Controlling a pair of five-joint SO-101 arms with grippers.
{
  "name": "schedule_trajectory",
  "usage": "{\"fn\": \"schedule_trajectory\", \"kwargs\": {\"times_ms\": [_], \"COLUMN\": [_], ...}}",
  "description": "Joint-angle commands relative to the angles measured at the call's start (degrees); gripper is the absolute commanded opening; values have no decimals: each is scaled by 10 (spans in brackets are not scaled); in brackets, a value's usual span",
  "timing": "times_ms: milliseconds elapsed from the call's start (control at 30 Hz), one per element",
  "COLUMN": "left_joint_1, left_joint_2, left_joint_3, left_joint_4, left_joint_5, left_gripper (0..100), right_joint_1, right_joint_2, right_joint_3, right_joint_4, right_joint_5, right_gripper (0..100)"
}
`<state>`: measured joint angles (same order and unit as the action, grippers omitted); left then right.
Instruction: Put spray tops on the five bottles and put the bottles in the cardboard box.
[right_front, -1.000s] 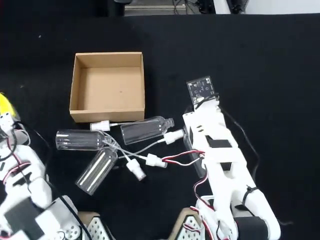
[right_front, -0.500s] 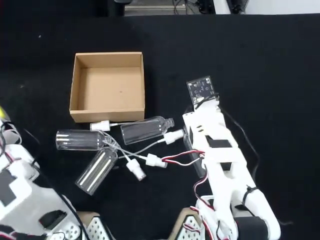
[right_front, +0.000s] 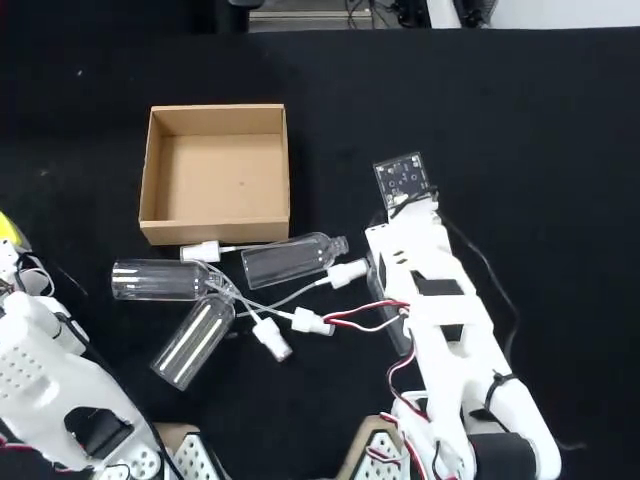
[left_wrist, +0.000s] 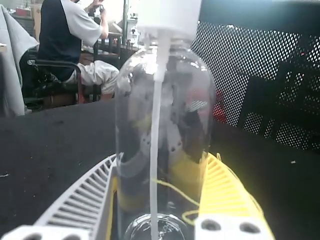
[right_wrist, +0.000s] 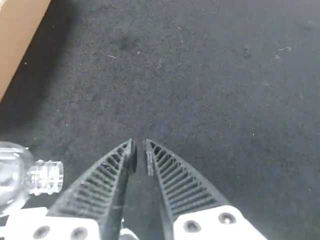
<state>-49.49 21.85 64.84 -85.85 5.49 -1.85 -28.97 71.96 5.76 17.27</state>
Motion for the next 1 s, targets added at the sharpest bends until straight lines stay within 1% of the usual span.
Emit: {"fn": "schedule_trajectory", "kwargs": {"times_ms": [0,267,300,433,533,733,967], "left_joint_1": [-1,-6,-6,0,-3,-5,-7], "left_joint_2": [3,50,57,101,139,207,230], "left_joint_3": [-25,-65,-66,-62,-80,-116,-135], "left_joint_4": [-13,-14,-25,-109,-114,-117,-117], "left_joint_5": [0,0,0,0,-1,-78,-85], "left_gripper": [33,33,33,33,33,34,34], "right_joint_1": [7,7,7,7,7,7,7], "right_joint_2": [-15,-15,-15,-15,-15,-15,-15], "right_joint_3": [-2,-2,-2,-2,-2,-2,-2], "right_joint_4": [-16,-16,-16,-16,-16,-16,-16], "right_joint_5": [-4,-4,-4,-4,-4,-4,-4], "right_gripper": [11,11,11,11,11,11,11]}}
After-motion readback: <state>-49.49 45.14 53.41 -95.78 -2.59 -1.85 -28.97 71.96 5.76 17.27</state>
